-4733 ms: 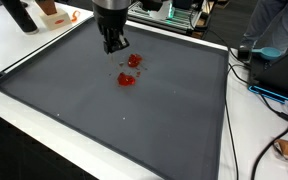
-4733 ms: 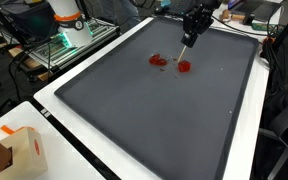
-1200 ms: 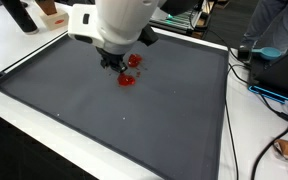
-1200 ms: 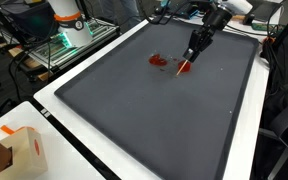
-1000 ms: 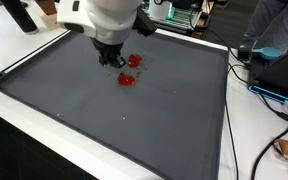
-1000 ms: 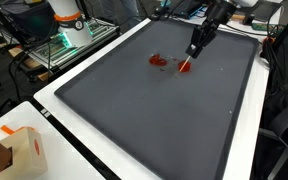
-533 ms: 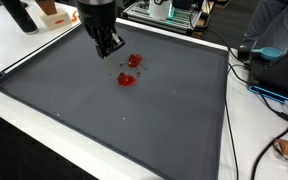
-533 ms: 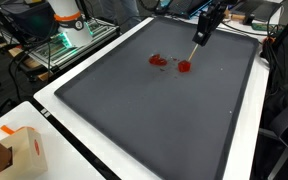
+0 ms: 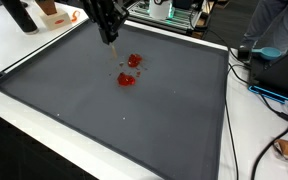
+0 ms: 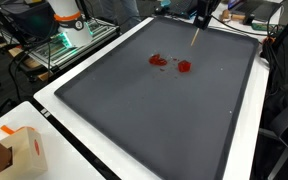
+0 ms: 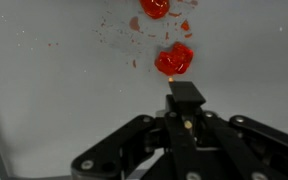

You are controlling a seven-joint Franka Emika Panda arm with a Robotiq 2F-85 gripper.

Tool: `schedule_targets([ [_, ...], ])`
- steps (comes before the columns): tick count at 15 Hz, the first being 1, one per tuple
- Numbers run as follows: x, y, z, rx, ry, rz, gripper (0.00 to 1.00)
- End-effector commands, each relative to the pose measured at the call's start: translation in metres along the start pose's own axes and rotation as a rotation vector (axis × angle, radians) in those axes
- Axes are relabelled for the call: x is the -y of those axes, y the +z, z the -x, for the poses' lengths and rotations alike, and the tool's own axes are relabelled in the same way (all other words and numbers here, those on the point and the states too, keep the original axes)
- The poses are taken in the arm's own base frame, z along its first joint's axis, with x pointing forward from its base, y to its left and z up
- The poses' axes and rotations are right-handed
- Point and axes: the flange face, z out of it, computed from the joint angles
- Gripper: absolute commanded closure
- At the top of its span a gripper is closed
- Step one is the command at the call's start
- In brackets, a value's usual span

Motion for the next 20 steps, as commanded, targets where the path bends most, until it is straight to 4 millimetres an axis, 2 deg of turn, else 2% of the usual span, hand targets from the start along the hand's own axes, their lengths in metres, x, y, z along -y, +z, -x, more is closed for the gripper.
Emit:
schedule_targets([
  [1, -0.001, -0.004, 0.001, -0.003, -0.002, -0.002, 0.87],
  [11, 0.0, -0.002, -0.001, -0.002, -0.003, -0.001, 0.87],
  [12, 0.0, -0.002, -0.001, -0.002, -0.003, -0.001, 0.97],
  [16, 0.006, 0.009, 0.0, 0.003, -0.052, -0.029, 0.97],
  [20, 0.01, 0.029, 0.002, 0.018, -0.133, -0.028, 0.97],
])
